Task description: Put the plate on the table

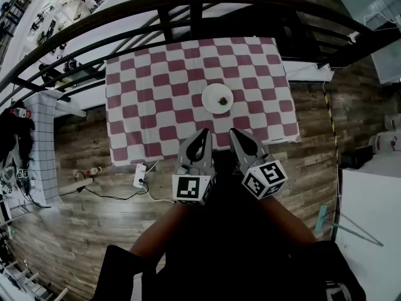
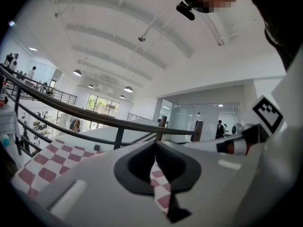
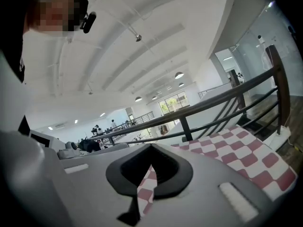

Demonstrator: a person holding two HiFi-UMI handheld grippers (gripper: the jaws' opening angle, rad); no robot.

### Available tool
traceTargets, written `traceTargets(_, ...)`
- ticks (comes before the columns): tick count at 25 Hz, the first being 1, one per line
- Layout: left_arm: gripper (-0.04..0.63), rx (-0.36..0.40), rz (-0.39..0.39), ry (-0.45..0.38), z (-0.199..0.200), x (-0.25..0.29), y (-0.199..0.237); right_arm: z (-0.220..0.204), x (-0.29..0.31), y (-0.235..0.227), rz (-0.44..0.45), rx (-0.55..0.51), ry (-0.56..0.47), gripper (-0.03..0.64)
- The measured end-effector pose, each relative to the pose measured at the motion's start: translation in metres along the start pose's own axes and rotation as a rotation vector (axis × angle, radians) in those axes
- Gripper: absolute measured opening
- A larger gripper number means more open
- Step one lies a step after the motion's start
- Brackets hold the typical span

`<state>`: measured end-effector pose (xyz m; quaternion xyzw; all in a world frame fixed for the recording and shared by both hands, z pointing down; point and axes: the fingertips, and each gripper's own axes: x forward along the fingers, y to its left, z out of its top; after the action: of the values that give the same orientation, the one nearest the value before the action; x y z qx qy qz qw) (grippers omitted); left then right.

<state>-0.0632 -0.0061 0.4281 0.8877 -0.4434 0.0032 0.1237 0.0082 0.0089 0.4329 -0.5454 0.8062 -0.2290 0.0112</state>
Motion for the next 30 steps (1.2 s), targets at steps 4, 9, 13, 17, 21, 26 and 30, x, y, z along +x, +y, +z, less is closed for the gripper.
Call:
traceTargets(4,0.011,0.021,-0.005,0.007,0.0,-0.006,-0.002,-0.004,-0.004,0.005,-0.017,-0.018,0.002,-0.003)
traceTargets(9,0.011,0.027,0.017,0.004,0.0,-0.006,0.009,-0.005,0.0,0.006,-0.04,-0.066,-0.008,-0.003)
traceTargets(13,0.011,0.037,0.036,0.0,0.004,-0.007,0.019,-0.001,0.009,0.013,-0.029,-0.09,-0.019,-0.003)
traceTargets(17,0.011,0.026,0.033,-0.014,0.006,-0.004,0.025,0.0,0.017,0.017,-0.027,-0.116,-0.005,-0.003)
traceTargets(21,0.011,0.025,0.039,-0.031,0.015,0.001,0.03,0.007,0.023,0.021,-0.021,-0.148,-0.015,-0.003)
traceTargets(26,0.011,0.022,0.038,-0.05,0.017,0.005,0.033,0.006,0.03,0.023,-0.006,-0.169,-0.004,-0.003)
traceTargets(30,0.011,0.038,0.033,-0.052,0.02,0.007,0.035,0.007,0.033,0.024,-0.003,-0.162,0.003,-0.003)
